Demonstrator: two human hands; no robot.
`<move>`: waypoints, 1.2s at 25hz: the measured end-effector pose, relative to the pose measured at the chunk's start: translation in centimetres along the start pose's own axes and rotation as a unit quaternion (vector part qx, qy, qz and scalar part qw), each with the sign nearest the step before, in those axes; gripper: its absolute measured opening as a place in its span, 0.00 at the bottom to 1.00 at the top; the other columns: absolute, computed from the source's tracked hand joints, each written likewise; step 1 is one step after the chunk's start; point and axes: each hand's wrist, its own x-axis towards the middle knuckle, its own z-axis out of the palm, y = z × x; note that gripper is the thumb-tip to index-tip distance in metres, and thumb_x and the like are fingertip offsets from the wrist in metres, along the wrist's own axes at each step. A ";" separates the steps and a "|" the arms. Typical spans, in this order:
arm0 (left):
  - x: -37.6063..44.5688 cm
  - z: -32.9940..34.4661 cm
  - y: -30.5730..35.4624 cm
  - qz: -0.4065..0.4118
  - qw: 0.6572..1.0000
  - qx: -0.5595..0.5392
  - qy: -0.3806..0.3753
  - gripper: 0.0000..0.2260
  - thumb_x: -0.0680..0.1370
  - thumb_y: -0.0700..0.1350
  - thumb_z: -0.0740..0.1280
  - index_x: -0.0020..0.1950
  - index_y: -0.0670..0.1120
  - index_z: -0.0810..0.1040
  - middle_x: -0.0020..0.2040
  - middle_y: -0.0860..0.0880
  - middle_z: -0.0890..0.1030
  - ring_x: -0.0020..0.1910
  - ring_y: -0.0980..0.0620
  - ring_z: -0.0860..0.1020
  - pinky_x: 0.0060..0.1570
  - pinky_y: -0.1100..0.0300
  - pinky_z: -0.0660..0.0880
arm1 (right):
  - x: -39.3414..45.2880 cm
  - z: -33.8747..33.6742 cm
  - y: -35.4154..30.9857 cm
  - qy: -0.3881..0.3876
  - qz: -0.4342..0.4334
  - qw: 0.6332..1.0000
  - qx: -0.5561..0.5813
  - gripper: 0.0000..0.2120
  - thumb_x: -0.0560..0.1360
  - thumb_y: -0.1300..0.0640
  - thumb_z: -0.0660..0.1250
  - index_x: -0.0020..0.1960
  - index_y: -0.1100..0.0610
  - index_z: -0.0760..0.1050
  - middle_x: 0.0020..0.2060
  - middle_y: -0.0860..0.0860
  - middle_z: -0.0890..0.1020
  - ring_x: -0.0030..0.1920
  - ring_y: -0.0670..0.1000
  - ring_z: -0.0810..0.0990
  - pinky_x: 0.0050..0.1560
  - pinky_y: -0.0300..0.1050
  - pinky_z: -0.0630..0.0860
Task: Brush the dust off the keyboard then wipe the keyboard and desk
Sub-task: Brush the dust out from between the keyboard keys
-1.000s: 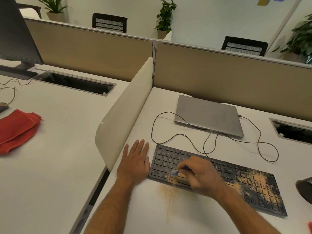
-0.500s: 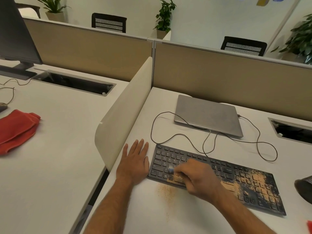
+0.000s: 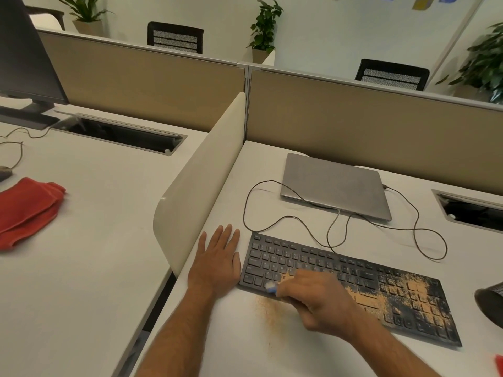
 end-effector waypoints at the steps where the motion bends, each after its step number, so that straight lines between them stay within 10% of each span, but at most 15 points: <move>1: 0.0 0.0 0.0 0.000 1.000 0.002 -0.002 0.33 0.77 0.56 0.37 0.82 0.51 0.50 0.83 0.52 0.49 0.81 0.53 0.43 0.78 0.46 0.38 | -0.2 0.1 0.1 0.008 0.002 1.000 0.018 0.06 0.73 0.58 0.68 0.47 0.48 0.79 0.38 0.40 0.82 0.36 0.38 0.71 0.34 0.29 0.64; 30: 0.0 -0.2 0.1 0.000 1.000 0.021 -0.011 0.33 0.76 0.57 0.35 0.82 0.52 0.47 0.83 0.52 0.46 0.81 0.53 0.41 0.78 0.46 0.37 | -0.7 -1.0 0.7 0.035 0.061 0.997 0.016 0.07 0.74 0.53 0.62 0.47 0.47 0.79 0.33 0.40 0.79 0.33 0.39 0.70 0.30 0.30 0.65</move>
